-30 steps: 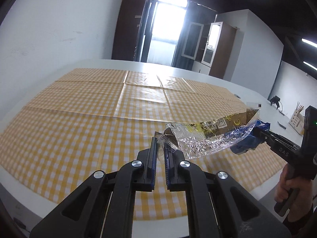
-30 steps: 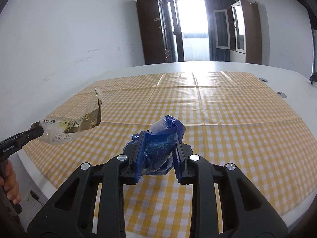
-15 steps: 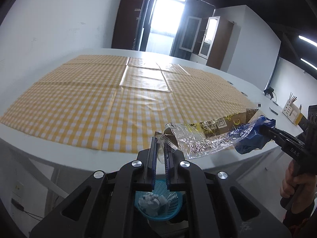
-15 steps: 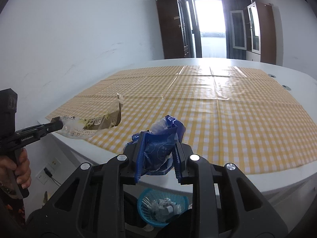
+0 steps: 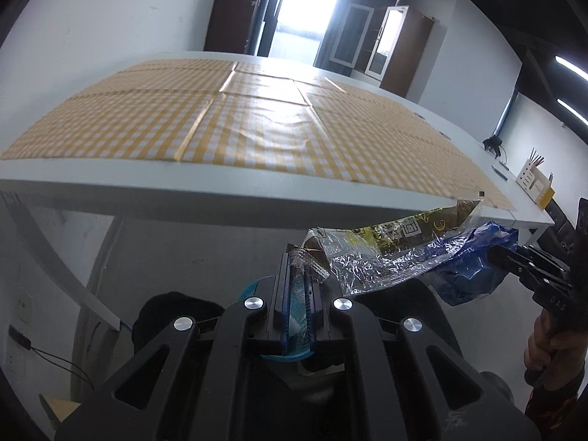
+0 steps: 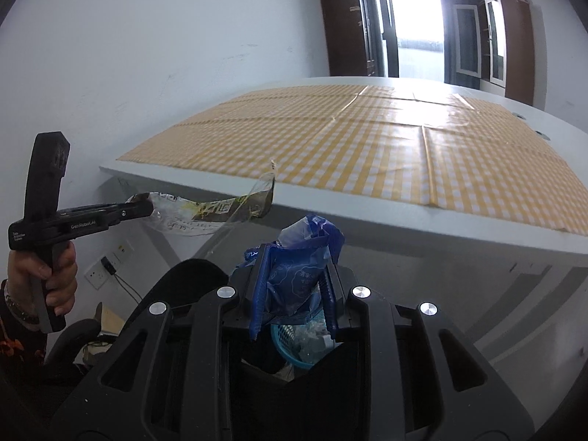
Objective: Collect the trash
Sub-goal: 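Carry the held packet and wrapper down over the blue wastebasket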
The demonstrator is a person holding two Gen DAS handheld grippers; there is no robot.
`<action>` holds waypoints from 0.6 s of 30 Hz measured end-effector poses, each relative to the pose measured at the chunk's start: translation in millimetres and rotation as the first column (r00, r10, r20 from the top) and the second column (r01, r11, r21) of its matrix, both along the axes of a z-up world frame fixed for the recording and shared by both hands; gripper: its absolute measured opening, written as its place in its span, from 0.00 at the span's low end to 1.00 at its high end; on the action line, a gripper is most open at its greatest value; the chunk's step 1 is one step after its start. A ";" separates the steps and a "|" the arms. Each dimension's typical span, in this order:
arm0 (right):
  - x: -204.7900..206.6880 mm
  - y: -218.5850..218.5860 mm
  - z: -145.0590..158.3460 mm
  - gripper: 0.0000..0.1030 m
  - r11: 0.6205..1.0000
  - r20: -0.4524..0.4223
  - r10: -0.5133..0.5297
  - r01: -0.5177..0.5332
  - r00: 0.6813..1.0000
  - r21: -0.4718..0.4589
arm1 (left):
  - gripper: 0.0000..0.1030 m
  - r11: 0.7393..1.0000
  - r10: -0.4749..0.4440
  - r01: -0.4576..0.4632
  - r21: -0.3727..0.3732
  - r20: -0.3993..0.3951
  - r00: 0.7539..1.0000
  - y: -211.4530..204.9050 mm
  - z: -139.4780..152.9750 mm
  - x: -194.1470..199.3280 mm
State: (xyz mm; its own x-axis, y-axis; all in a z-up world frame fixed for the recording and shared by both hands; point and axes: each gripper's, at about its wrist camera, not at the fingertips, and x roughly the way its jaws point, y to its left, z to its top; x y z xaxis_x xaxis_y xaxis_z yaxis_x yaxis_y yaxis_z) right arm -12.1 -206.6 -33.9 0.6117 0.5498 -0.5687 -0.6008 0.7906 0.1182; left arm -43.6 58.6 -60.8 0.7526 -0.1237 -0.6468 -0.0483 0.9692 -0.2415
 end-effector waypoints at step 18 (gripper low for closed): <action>34.3 53.8 -104.6 0.24 0.987 -0.177 0.004 -0.033 0.984 -0.157 | 0.06 0.991 0.062 -0.026 0.129 -0.278 0.959 5.4 -132.4 77.5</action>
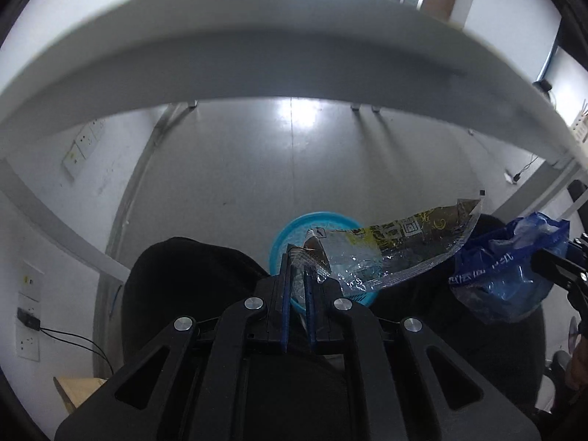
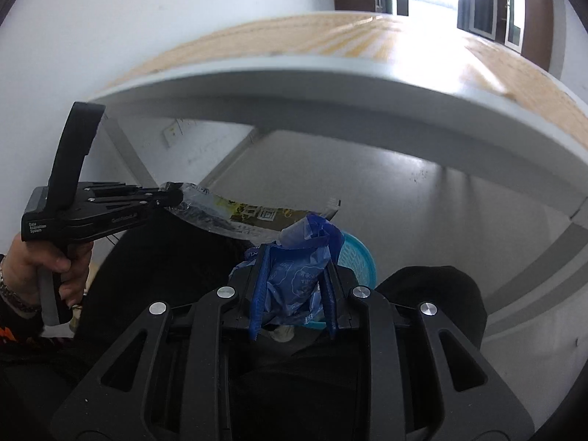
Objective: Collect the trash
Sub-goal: 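Carry the held packet and wrapper down over the blue wastebasket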
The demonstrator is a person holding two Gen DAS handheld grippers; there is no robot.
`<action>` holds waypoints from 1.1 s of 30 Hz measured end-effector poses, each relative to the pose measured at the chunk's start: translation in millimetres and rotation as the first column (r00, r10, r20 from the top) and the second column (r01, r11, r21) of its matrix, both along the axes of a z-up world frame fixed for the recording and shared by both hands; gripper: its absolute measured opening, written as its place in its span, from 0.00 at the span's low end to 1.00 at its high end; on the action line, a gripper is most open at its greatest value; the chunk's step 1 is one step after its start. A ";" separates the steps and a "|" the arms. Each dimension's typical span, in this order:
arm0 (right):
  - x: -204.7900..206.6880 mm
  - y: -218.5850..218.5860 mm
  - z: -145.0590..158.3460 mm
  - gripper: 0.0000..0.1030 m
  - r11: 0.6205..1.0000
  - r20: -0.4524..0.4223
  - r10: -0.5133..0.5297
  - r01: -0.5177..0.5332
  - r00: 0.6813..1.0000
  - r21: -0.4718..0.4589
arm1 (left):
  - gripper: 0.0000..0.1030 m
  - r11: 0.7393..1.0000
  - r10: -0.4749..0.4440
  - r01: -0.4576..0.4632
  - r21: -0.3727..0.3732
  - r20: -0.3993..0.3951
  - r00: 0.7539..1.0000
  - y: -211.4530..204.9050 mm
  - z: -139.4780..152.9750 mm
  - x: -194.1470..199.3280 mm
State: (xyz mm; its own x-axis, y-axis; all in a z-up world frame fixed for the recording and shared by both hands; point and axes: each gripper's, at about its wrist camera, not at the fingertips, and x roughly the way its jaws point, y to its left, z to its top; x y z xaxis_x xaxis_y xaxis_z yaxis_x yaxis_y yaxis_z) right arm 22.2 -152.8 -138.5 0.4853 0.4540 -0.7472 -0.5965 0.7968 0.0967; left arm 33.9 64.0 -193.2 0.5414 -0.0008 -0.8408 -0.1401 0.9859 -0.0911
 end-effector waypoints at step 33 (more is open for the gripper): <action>190.6 84.6 -235.6 0.24 0.953 -0.413 -0.203 0.083 0.888 -0.290 | 0.06 0.999 0.034 -0.040 -0.001 -0.511 0.859 -3.1 -220.5 162.9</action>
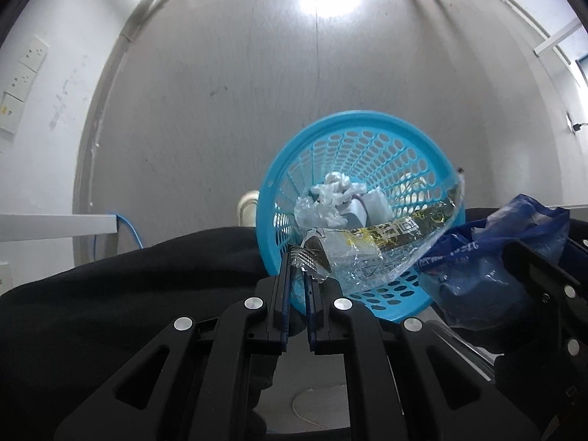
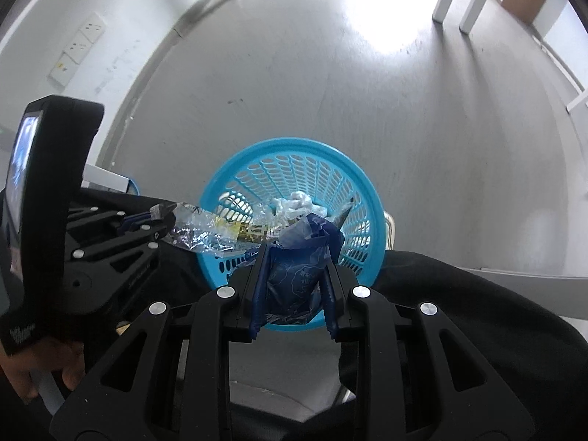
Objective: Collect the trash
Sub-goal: 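Carry the held packet and wrapper down over the blue wastebasket, then open both tools to drop the packet and wrapper into the basket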
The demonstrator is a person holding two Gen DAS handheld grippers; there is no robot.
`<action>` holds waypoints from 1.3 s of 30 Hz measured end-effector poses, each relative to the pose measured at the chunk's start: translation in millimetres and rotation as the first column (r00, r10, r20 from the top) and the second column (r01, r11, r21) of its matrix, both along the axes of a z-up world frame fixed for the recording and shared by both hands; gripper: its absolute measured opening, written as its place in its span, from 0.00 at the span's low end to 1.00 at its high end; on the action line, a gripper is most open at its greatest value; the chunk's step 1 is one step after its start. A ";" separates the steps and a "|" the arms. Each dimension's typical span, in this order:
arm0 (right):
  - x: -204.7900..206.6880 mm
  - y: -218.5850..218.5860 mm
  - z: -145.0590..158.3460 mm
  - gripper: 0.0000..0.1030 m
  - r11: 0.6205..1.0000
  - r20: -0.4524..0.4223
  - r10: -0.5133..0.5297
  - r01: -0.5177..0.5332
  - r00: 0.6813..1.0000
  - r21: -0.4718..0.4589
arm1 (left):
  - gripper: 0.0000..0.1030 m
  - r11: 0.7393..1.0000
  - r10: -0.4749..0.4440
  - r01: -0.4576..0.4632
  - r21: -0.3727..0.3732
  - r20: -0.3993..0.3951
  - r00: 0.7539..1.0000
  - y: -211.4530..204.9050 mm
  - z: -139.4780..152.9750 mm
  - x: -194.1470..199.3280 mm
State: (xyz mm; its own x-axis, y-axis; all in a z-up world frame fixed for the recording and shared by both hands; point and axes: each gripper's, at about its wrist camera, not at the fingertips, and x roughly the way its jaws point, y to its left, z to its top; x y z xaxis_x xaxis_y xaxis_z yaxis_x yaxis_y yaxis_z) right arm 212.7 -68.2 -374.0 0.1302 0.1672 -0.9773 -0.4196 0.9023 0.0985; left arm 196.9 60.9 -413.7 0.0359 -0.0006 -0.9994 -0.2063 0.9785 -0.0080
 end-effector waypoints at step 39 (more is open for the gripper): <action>27.1 -10.9 -35.1 0.55 0.997 -0.100 -0.079 0.077 0.992 -0.025 | 0.52 0.984 0.095 -0.091 -0.150 0.021 0.995 10.4 0.4 12.0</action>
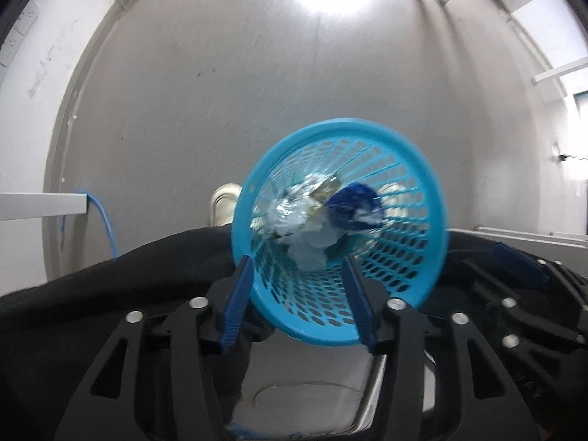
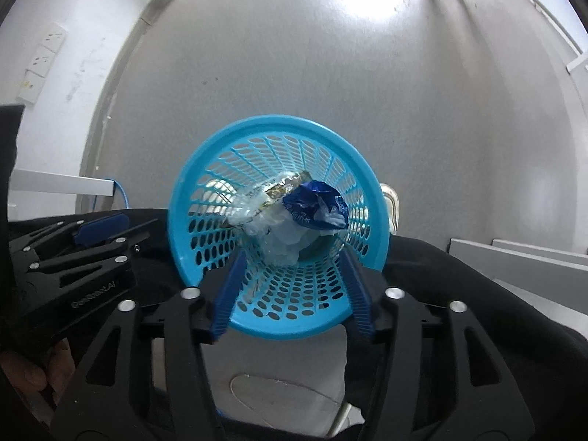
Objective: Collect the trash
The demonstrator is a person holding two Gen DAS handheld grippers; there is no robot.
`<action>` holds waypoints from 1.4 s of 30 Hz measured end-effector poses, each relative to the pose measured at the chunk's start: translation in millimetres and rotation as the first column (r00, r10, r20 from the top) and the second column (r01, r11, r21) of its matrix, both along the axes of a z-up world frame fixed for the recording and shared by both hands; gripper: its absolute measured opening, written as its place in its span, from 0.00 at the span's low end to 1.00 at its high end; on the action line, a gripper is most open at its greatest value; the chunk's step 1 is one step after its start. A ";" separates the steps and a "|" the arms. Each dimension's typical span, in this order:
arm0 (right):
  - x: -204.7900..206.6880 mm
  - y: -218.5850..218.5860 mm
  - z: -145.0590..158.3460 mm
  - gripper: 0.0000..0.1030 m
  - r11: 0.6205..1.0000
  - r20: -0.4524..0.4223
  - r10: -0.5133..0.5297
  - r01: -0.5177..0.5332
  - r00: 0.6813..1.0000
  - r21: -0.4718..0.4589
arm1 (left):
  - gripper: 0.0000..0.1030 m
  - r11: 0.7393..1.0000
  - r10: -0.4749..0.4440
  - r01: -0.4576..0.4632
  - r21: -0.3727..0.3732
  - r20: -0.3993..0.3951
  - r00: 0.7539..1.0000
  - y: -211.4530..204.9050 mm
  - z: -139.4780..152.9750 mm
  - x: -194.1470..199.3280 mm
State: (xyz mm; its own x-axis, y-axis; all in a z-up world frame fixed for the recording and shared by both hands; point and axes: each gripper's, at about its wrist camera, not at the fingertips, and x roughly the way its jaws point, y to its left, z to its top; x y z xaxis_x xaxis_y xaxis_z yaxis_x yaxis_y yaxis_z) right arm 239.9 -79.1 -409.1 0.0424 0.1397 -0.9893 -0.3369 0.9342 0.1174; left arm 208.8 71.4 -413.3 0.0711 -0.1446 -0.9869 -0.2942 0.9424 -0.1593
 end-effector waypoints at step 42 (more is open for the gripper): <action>-106.4 -50.3 134.3 0.92 0.980 0.235 0.061 -0.102 0.970 0.169 | 0.94 0.991 -0.125 0.133 0.000 0.332 0.935 -14.2 126.7 -115.4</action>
State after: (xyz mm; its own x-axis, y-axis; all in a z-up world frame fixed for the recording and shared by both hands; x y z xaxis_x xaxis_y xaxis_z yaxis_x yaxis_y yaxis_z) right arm 133.4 -129.4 -274.8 0.2446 0.3254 -0.9134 -0.4481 0.8733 0.1911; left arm 93.4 57.1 -286.6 0.3722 -0.1962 -0.9072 -0.0973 0.9638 -0.2484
